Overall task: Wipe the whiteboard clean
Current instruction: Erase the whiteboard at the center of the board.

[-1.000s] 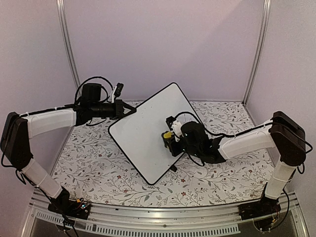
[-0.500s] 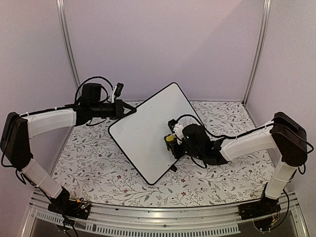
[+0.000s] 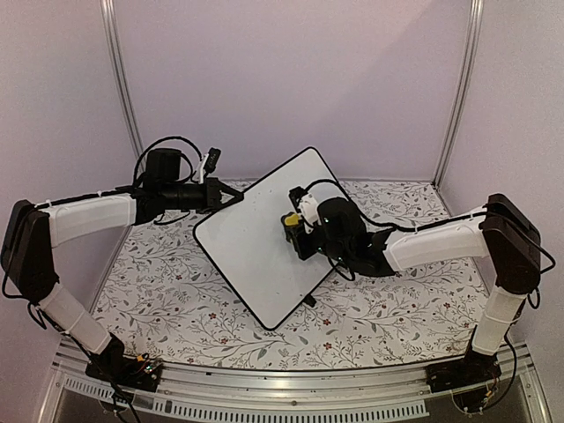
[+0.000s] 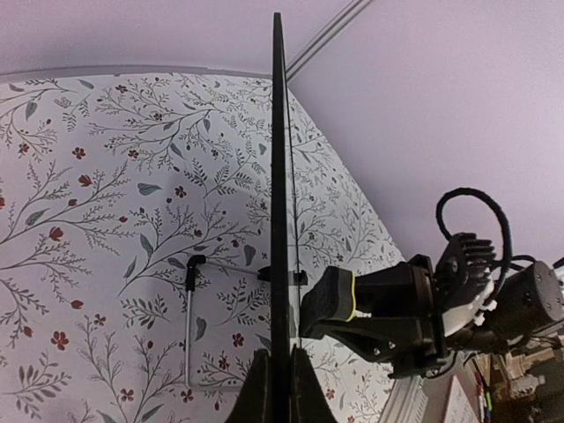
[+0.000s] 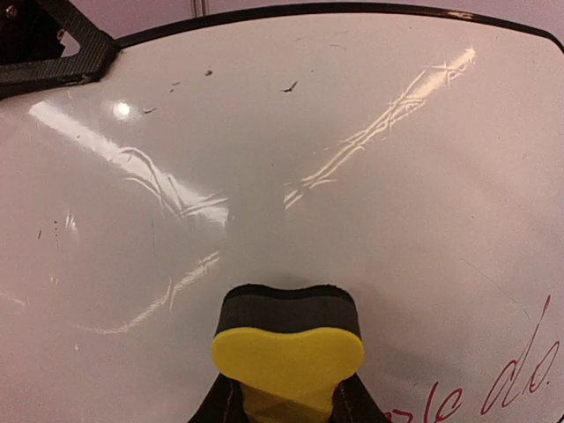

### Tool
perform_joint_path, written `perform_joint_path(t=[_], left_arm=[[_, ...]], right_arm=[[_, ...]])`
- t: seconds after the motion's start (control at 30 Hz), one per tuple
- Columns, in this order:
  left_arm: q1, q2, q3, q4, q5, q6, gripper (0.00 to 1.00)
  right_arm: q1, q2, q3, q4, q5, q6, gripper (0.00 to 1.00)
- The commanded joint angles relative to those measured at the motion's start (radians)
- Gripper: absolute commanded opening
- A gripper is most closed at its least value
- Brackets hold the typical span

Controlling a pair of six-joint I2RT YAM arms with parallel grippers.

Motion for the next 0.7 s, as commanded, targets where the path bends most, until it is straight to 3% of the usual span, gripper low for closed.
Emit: perform_joint_path(t=[0.0, 0.43, 0.67], left_arm=[[-0.012, 0.001, 0.020, 0.042, 0.046, 0.033, 0.00], [-0.013, 0.004, 0.019, 0.042, 0.047, 0.032, 0.00], [-0.013, 0.005, 0.019, 0.044, 0.050, 0.029, 0.00]], right_arm=[[-0.006, 0.026, -0.007, -0.011, -0.016, 0.001, 0.00], [-0.006, -0.042, -0.187, -0.004, -0.022, 0.082, 0.00], [-0.006, -0.056, -0.187, 0.009, -0.012, 0.091, 0.00]])
